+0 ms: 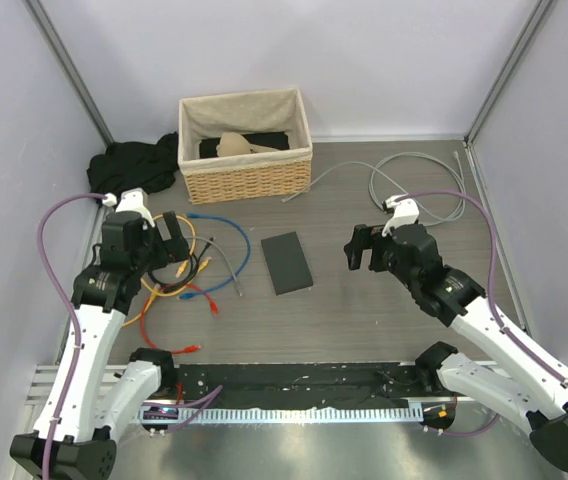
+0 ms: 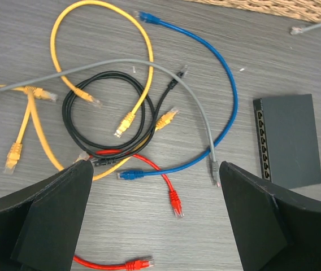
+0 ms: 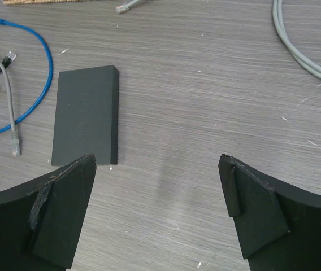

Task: Insert the plug into the switch port
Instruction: Adjust the switch port at the center of the board.

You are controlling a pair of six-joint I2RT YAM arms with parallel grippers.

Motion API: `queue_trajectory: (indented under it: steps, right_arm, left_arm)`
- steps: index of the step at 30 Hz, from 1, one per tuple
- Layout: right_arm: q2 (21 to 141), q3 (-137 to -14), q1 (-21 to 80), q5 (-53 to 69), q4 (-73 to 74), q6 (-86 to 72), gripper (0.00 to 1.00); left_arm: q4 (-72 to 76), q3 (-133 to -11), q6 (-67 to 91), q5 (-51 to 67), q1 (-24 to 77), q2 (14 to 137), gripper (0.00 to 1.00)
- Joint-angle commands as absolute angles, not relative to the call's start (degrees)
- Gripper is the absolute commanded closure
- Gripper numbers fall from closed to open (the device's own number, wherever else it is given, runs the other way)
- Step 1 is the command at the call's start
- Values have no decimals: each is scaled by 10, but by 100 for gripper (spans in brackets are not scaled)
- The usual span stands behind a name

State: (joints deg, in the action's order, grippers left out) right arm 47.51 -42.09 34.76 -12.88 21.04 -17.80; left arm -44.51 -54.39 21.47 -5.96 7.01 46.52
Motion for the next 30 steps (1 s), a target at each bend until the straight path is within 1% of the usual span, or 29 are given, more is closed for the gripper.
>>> queue_trajectory:
  steps: [1, 5, 8, 10, 12, 13, 19, 20, 21, 23, 30]
  right_arm:
    - [460, -424, 350, -145, 180, -183, 0]
    - [483, -432, 350, -132, 170, -181, 0]
    - [524, -436, 351, -106, 147, -189, 0]
    - [568, -441, 353, -59, 125, -191, 0]
    - [602, -447, 369, -48, 94, -192, 0]
    - [639, -450, 377, -51, 84, -192, 0]
    - [793, -528, 485, -126, 56, -157, 0]
    - [835, -540, 499, -161, 57, -153, 0]
    - [853, -560, 524, -179, 55, -147, 0]
    - [908, -582, 544, -216, 57, -122, 0]
    - [1020, -662, 613, -293, 68, -79, 1]
  left_arm:
    - [-444, -548, 192, -57, 92, 448, 0]
    - [-451, -550, 205, -53, 97, 446, 0]
    - [-447, -541, 216, -38, 100, 446, 0]
    - [-442, -533, 220, -30, 103, 447, 0]
    - [-430, -514, 219, -26, 104, 447, 0]
    - [-415, -506, 221, -29, 104, 446, 0]
    - [-353, -427, 240, -35, 103, 445, 0]
    - [-344, -416, 243, -35, 104, 445, 0]
    - [-335, -404, 246, -35, 103, 446, 0]
    - [-338, -414, 238, -28, 104, 453, 0]
    - [-331, -413, 234, -40, 103, 469, 0]
